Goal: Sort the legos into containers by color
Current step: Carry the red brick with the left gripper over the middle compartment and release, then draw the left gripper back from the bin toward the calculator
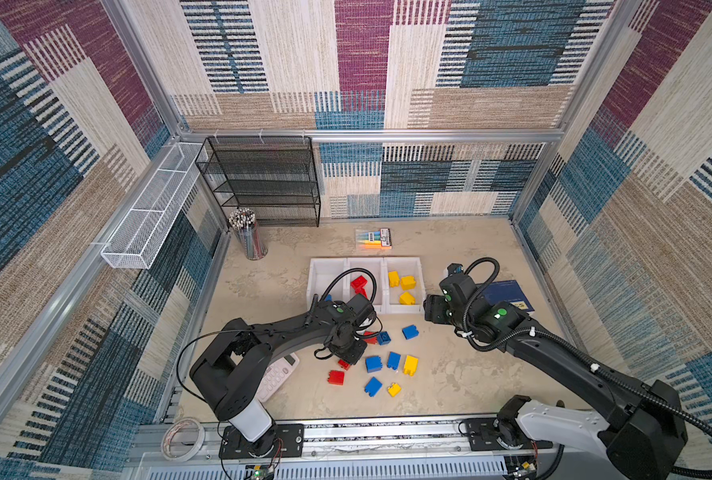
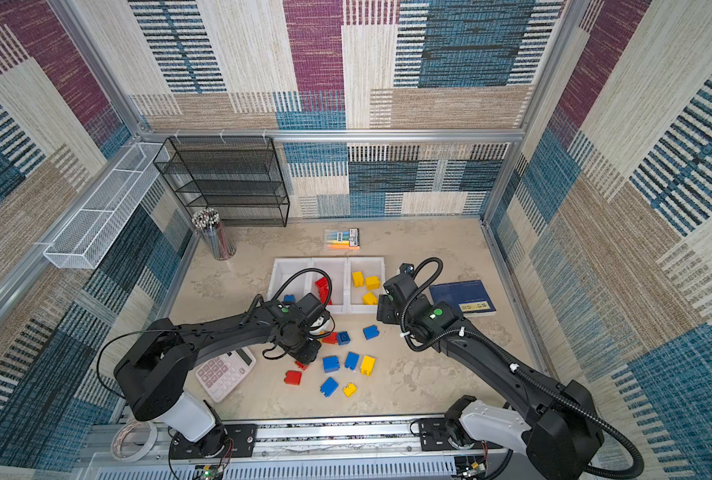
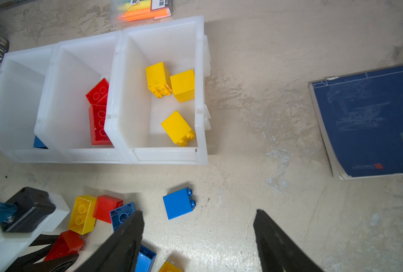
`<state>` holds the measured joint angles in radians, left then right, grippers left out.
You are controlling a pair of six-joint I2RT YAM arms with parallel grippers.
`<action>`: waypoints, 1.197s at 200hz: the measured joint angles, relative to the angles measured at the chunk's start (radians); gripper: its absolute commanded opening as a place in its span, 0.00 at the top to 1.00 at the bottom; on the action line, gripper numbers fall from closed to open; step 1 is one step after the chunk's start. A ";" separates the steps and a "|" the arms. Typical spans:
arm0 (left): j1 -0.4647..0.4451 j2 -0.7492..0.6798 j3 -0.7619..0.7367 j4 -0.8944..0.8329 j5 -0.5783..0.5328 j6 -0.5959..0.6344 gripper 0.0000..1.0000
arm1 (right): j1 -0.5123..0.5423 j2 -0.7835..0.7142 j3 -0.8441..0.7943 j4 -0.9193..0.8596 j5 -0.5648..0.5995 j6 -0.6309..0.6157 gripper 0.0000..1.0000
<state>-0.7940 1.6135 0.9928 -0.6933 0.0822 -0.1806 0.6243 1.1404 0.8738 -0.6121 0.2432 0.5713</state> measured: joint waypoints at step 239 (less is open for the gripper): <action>0.240 0.419 0.715 0.008 0.054 0.067 0.40 | -0.002 -0.112 -0.029 -0.064 0.004 0.034 0.22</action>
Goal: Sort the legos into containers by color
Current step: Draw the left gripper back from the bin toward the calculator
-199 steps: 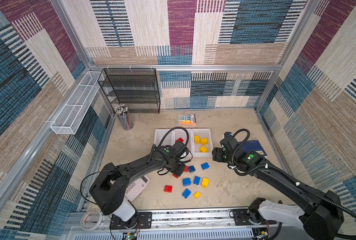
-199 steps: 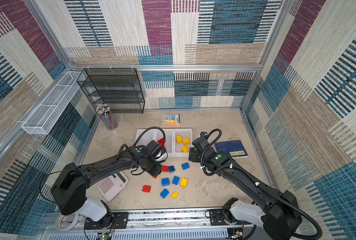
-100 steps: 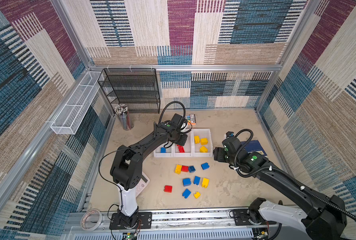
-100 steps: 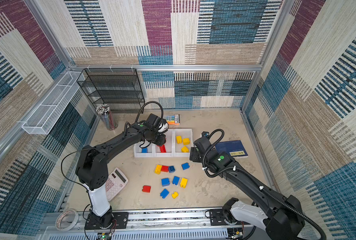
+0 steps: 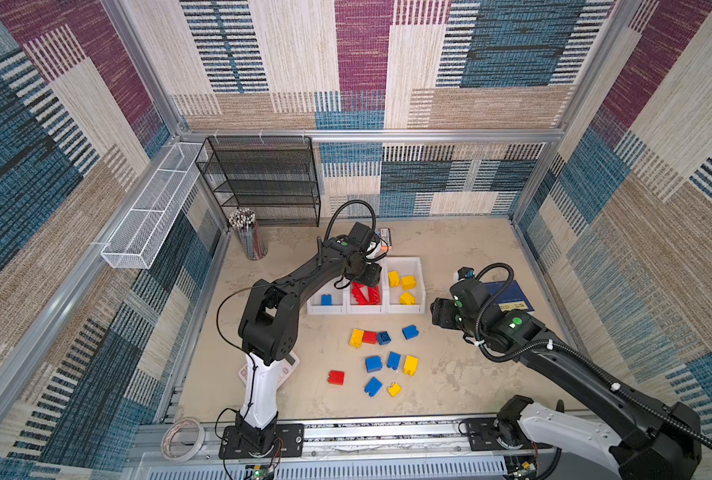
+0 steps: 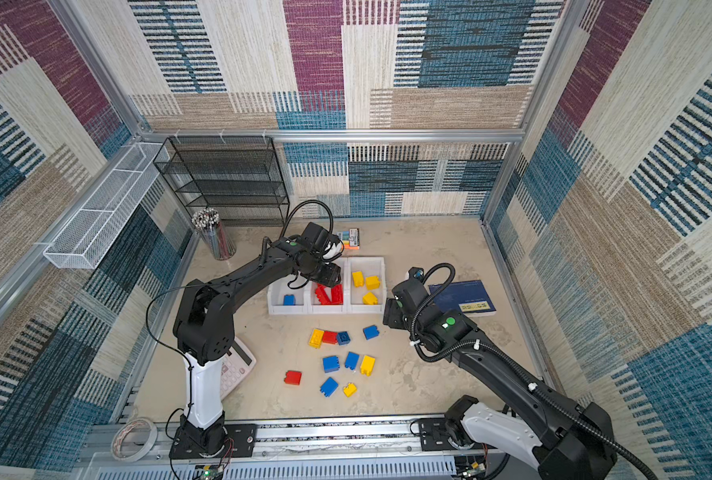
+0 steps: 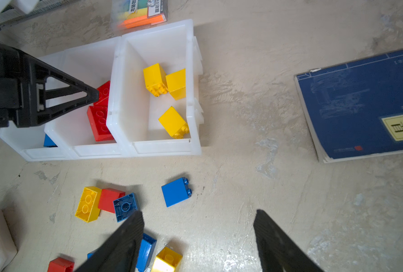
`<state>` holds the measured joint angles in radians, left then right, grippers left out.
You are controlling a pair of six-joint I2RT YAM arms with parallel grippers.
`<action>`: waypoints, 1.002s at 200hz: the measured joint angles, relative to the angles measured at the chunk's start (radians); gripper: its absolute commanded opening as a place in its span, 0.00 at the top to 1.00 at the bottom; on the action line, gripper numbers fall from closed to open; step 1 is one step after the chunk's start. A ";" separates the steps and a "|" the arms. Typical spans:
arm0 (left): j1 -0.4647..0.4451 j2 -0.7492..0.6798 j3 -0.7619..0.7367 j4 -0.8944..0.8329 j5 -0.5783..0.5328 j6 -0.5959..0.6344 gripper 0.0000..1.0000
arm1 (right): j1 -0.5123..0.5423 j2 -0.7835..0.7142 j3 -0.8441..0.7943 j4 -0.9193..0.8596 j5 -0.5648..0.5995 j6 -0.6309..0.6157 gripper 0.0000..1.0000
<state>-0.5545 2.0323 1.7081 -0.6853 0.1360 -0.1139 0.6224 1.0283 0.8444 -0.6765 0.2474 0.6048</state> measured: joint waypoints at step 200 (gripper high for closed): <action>0.005 -0.776 -0.737 0.266 -0.002 -0.185 0.39 | 0.000 0.028 -0.056 0.020 -0.032 -0.035 0.23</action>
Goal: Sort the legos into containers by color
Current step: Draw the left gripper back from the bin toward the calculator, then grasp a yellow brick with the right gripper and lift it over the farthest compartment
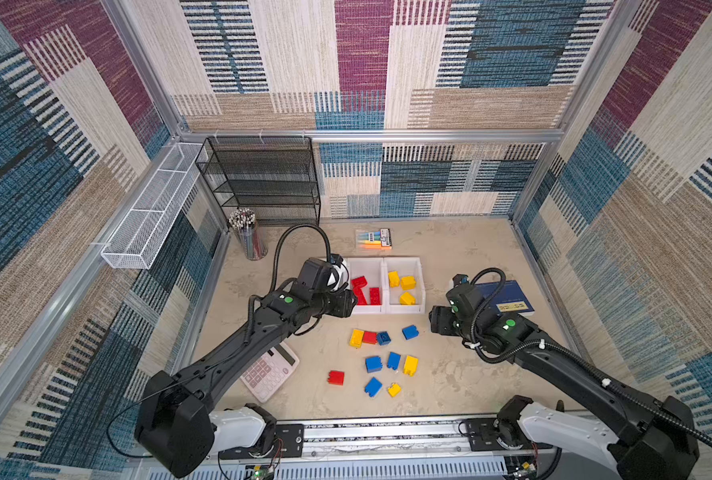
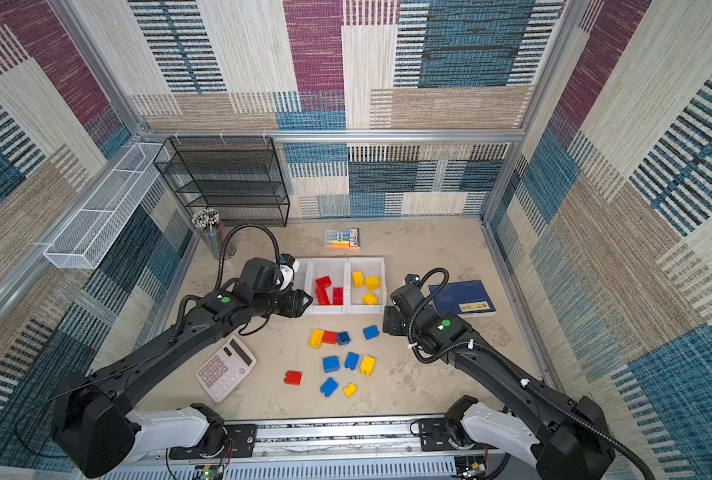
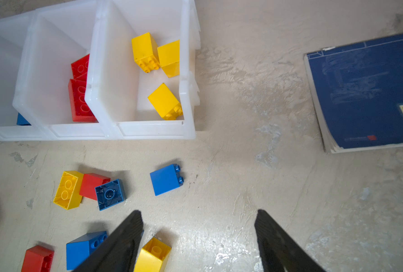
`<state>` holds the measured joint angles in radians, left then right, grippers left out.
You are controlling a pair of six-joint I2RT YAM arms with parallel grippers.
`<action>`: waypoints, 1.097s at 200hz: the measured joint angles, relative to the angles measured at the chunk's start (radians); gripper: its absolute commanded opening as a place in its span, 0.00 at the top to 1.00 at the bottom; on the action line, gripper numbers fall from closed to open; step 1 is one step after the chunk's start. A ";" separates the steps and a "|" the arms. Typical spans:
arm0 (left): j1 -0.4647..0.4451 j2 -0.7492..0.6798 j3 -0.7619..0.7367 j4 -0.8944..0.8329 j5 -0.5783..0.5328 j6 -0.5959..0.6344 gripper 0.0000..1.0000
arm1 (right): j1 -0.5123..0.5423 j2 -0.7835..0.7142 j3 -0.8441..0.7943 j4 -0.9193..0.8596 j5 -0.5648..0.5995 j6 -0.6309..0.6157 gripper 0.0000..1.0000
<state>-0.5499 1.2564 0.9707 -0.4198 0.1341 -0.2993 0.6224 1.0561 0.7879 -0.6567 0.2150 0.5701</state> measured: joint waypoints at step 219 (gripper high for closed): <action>0.004 -0.209 -0.185 0.024 -0.032 -0.094 0.38 | 0.188 0.274 0.061 0.085 -0.098 0.016 0.25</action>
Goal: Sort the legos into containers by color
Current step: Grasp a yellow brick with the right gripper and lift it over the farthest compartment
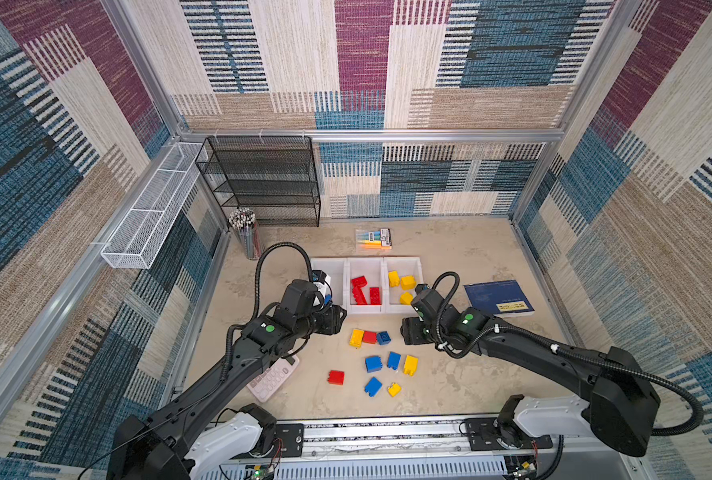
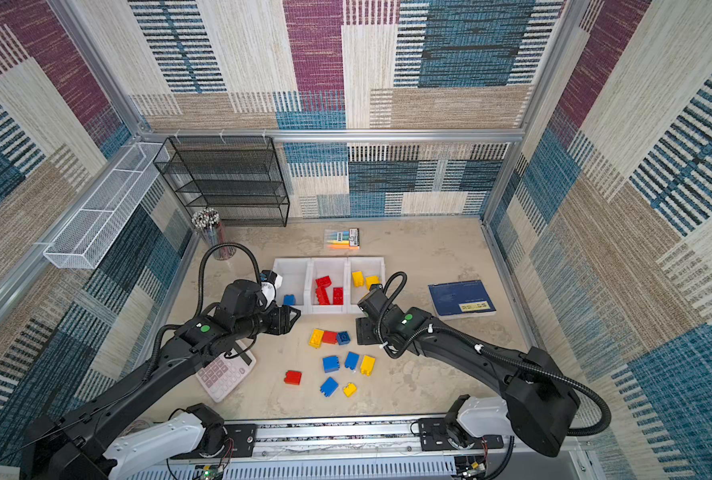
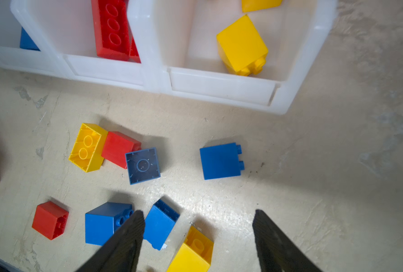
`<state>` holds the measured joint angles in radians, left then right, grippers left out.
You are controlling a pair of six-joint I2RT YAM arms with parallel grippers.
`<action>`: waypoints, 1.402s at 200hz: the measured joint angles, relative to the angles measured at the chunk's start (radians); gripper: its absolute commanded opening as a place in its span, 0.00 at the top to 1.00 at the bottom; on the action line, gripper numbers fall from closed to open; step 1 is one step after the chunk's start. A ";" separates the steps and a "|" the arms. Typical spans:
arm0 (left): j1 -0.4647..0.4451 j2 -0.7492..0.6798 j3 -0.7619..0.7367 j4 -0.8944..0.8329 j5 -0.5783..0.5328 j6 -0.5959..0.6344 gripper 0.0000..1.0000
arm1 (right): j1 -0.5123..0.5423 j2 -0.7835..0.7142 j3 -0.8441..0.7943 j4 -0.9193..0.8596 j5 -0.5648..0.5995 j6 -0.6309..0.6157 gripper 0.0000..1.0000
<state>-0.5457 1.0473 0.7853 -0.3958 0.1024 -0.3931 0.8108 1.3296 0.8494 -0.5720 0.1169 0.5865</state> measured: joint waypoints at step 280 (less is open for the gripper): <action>0.000 -0.025 -0.044 -0.005 -0.012 -0.011 0.37 | -0.146 0.145 0.264 -0.046 0.052 -0.044 0.65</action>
<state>-0.5457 1.0225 0.7410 -0.4007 0.0906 -0.4046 0.6643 1.4750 1.1137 -0.6182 0.1692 0.5423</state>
